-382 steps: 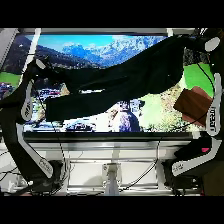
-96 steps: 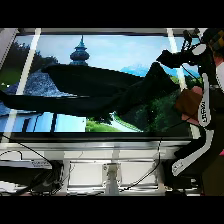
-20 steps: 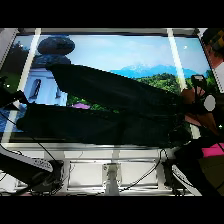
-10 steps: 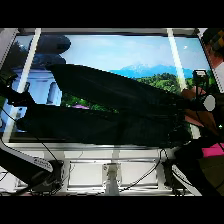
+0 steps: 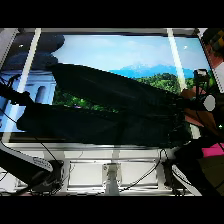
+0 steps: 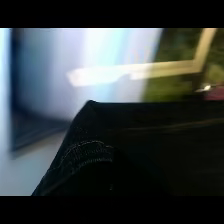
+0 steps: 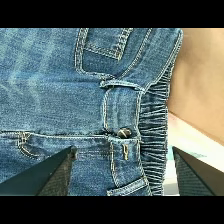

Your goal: Fold the clothes and pants, and hang the long-sleeved shirts on hangers.

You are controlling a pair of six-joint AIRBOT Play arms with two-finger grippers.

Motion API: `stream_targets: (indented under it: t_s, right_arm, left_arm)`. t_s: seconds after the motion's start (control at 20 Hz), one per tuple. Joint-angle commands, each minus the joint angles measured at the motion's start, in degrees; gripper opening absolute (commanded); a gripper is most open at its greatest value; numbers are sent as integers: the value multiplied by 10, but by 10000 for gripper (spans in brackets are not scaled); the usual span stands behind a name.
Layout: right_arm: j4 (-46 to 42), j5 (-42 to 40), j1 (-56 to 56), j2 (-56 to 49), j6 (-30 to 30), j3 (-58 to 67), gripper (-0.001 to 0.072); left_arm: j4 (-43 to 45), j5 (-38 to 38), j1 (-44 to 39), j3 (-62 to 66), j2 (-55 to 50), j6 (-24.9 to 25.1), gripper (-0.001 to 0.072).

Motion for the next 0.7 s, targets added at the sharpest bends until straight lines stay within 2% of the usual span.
stream_targets:
  t_s: [0.0,0.15,0.2,0.3,0.45,0.55,0.65]
  right_arm:
    - [0,-4,0,0,-1,0,667]
    - [0,-25,0,0,-1,0,666]
    - [0,-33,0,0,-1,0,666]
    - [0,-37,0,0,0,0,666]
    - [0,-40,0,0,0,0,666]
    - [0,-53,0,0,1,0,665]
    - [0,-66,0,0,14,0,665]
  left_arm:
    - [-152,-41,34,8,17,43,34]
    - [-269,-23,90,12,32,38,34]
    - [-284,-7,105,12,33,20,34]
    - [-252,11,119,11,32,-8,33]
    - [-173,40,111,11,32,-9,34]
    - [-178,64,102,10,27,-9,39]
    - [-201,71,93,10,21,-9,139]
